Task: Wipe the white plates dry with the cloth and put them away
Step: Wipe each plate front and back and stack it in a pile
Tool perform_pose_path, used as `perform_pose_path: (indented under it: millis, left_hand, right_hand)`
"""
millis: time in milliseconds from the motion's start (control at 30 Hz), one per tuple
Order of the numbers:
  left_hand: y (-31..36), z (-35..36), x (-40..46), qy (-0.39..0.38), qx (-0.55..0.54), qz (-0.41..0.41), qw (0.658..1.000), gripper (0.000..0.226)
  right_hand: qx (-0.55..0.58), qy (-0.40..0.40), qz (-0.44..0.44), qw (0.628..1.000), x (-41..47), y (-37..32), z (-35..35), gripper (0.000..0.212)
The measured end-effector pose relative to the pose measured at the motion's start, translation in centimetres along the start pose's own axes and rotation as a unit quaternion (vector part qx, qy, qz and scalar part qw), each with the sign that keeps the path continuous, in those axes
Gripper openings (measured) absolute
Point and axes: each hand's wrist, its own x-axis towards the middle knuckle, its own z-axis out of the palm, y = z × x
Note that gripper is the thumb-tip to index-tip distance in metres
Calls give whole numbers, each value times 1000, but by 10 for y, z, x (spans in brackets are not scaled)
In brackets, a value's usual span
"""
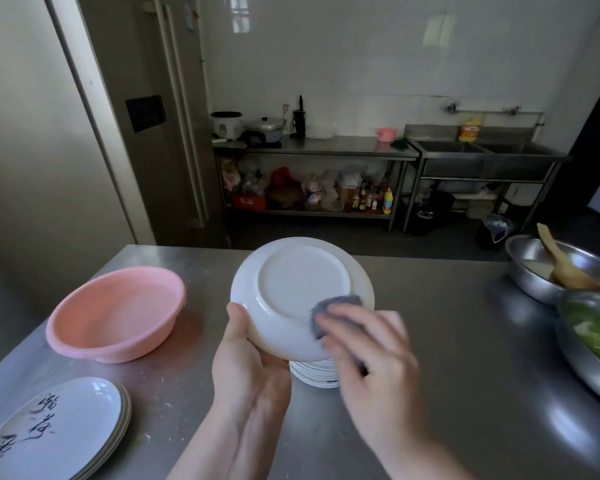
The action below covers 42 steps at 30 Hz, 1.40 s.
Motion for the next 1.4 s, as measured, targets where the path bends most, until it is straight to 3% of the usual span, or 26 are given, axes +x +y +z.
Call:
perform_pose_path:
  millis: [100, 233, 300, 433, 633, 800, 1000, 1100, 1333, 1400]
  left_hand:
    - [5, 9, -3, 12, -21, 35, 999, 26]
    - [4, 3, -5, -13, -3, -66, 998, 52]
    - [3, -3, -2, -9, 7, -65, 998, 52]
    - [3, -11, 4, -25, 65, 75, 995, 29]
    - [-5, -16, -1, -92, 173, 185, 963, 35]
    - [-13, -17, -10, -143, 258, 264, 918, 30]
    - [-13, -19, -5, -117, 272, 277, 914, 32]
    - [-10, -20, 4, -101, 267, 275, 918, 43]
    - [-12, -23, 5, -113, 312, 288, 898, 41]
    - [-14, -25, 1, -99, 318, 293, 896, 47]
  right_hand:
    - [-2, 42, 64, 997, 8, 3, -8, 26]
    - [-3, -33, -69, 997, -5, -17, 6, 23]
    - [7, -32, -81, 996, -8, -15, 5, 21]
    - [52, 40, 80, 995, 2, 0, -12, 22]
    - [129, -20, 228, 965, 44, 20, -19, 24]
    - [97, -25, 166, 981, 58, 4, -7, 25]
    - [62, -97, -30, 993, 41, -20, 2, 22]
    - [70, -116, -84, 987, 11, -22, 9, 27]
    - [90, -94, -21, 991, 33, -24, 10, 19]
    - [91, -100, 34, 990, 47, -17, 6, 20]
